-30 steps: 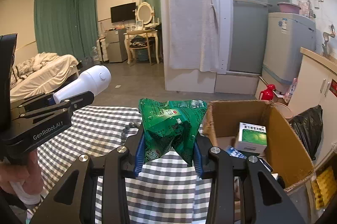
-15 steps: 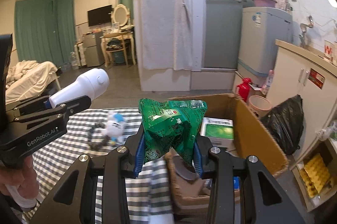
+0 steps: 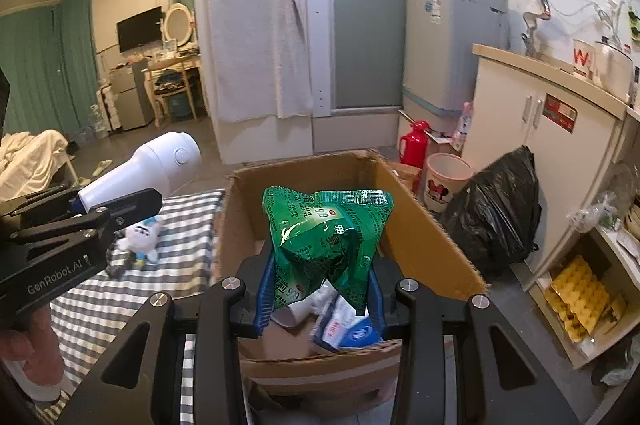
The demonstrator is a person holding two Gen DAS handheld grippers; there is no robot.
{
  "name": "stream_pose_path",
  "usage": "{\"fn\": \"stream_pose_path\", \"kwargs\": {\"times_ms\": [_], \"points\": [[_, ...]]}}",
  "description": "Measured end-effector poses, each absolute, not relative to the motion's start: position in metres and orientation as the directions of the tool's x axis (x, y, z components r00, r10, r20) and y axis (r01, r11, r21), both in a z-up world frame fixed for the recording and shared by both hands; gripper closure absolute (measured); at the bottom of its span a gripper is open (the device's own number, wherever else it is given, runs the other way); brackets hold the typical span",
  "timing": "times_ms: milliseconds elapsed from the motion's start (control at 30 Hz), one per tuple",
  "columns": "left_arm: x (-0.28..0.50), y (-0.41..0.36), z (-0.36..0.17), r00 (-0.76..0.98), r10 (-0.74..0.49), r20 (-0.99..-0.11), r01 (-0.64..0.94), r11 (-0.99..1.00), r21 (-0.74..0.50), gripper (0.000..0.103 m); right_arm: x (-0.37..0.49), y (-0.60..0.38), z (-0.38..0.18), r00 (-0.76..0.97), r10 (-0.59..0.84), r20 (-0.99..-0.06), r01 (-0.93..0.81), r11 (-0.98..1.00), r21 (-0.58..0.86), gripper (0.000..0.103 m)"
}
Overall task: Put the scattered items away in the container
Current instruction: 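Lift the white bottle and green packet with both grippers and carry them over the box, then open both grippers to drop the bottle and packet into the box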
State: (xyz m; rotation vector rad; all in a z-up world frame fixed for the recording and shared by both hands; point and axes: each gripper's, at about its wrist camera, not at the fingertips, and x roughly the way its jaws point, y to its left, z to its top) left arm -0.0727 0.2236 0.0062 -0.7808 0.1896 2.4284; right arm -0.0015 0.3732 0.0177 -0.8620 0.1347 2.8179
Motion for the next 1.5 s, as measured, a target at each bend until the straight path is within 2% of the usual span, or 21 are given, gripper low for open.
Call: {"fn": "stream_pose_path", "kwargs": {"times_ms": [433, 733, 967, 1067, 1267, 1400, 1467, 1500], "points": [[-0.092, 0.281, -0.015, -0.535, 0.545, -0.646, -0.662, -0.745, -0.08, 0.071, -0.017, 0.41, -0.001, -0.74, 0.174, -0.65, -0.248, -0.968, 0.023, 0.066], [-0.124, 0.322, -0.038, -0.398, 0.512, -0.761, -0.694, -0.711, -0.115, 0.071, -0.045, 0.426, -0.027, -0.641, 0.158, -0.751, -0.244, -0.97, 0.004, 0.066], [-0.142, 0.35, -0.073, -0.289, 0.411, -0.865, -0.681, -0.723, -0.116, 0.071, -0.066, 0.439, -0.059, -0.527, 0.123, -0.841, -0.223, -0.975, -0.002, 0.066], [-0.147, 0.356, -0.087, -0.233, 0.39, -0.891, -0.681, -0.72, -0.137, 0.071, -0.07, 0.443, -0.07, -0.502, 0.118, -0.857, -0.223, -0.975, -0.004, 0.066], [-0.146, 0.357, -0.094, -0.261, 0.362, -0.895, -0.68, -0.727, -0.096, 0.071, -0.07, 0.441, -0.074, -0.495, 0.138, -0.858, -0.228, -0.973, -0.025, 0.064], [-0.148, 0.357, -0.092, -0.276, 0.361, -0.891, -0.669, -0.738, -0.092, 0.068, -0.068, 0.434, -0.068, -0.514, 0.157, -0.844, -0.224, -0.974, -0.044, 0.059], [-0.151, 0.357, -0.09, -0.283, 0.364, -0.887, -0.663, -0.743, -0.093, 0.062, -0.069, 0.431, -0.063, -0.529, 0.169, -0.832, -0.225, -0.973, -0.055, 0.047], [-0.151, 0.356, -0.087, -0.29, 0.368, -0.884, -0.66, -0.745, -0.093, 0.058, -0.067, 0.428, -0.06, -0.542, 0.184, -0.82, -0.226, -0.972, -0.068, 0.035]]}}
